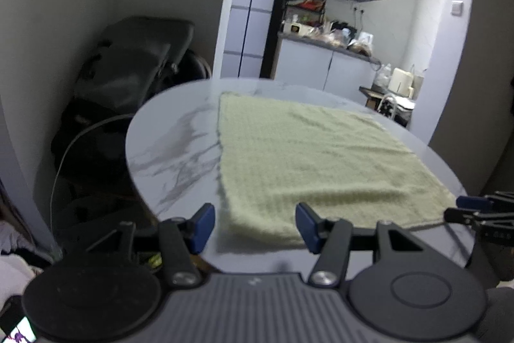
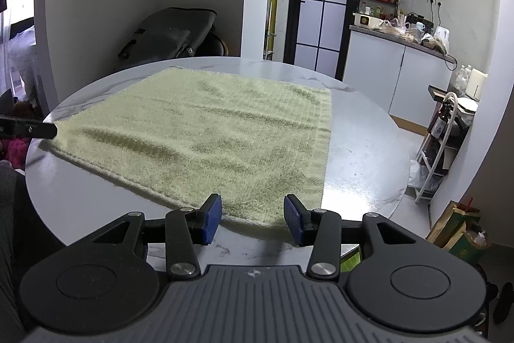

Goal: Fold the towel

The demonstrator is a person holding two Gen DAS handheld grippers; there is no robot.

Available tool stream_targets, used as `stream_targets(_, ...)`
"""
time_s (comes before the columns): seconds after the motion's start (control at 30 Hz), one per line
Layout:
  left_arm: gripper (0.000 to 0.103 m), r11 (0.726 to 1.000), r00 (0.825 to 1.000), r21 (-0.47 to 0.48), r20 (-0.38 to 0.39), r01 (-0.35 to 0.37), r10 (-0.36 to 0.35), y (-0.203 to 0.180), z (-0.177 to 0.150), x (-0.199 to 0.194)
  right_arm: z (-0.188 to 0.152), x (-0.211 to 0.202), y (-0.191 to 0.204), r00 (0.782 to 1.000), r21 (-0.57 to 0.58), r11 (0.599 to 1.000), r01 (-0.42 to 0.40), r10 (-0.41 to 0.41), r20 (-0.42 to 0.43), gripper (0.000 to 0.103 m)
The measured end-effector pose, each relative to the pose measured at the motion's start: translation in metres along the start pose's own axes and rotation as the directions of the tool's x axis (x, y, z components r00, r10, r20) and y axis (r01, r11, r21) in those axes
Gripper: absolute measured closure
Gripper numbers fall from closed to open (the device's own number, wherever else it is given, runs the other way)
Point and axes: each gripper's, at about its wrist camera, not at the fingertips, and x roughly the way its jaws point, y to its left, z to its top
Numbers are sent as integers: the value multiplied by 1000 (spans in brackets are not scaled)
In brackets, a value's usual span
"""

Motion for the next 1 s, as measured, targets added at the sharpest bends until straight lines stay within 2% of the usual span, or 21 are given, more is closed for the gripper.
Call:
stream_targets(0.1, 47, 1000, 1000, 9, -1, 15, -15, -4, -1, 3, -1, 3, 0, 1000, 2, 1000, -4, 4, -3, 56)
stream_targets(0.13, 61, 1000, 1000, 10, -1, 26, -26, -5, -1, 3, -1, 2, -1, 1000, 3, 1000, -5, 5, -2, 56)
stream_targets(0.17, 82, 999, 999, 8, -6, 37, -37, -6, -1, 3, 0, -1, -4, 1000, 3, 1000, -5, 5, -2, 56)
stream_targets(0.2, 89, 999, 999, 4, -13, 51, -51, -6, -1, 4, 0, -2, -5, 1000, 6, 1000, -6, 6, -2, 56)
stream_targets(0.27, 95, 998, 998, -12, -10, 69, -69, -4, 1, 3, 0, -2, -6, 1000, 13, 1000, -11, 11, -4, 56)
stream_targets(0.4, 95, 996, 996, -23, -2, 85, -85, -1, 4, -4, 0, -2, -7, 1000, 23, 1000, -18, 18, 0, 56)
stream_targets(0.53, 86, 998, 999, -15, 7, 53, -53, 3, 6, -12, 0, -1, -6, 1000, 21, 1000, -15, 15, -3, 56)
stream_targets(0.7, 86, 999, 1000, -32, 2, -20, 20, 13, 3, -17, 1, -2, -5, 1000, 14, 1000, -13, 13, -4, 56)
stream_targets(0.83, 85, 999, 999, -35, -9, -37, 36, 18, 1, -18, 2, -4, -4, 1000, 4, 1000, -11, 11, -9, 56)
stream_targets(1.0, 77, 999, 999, -15, -14, -34, 34, 12, -1, -16, 2, -10, 3, 1000, -32, 999, -19, 18, -5, 56)
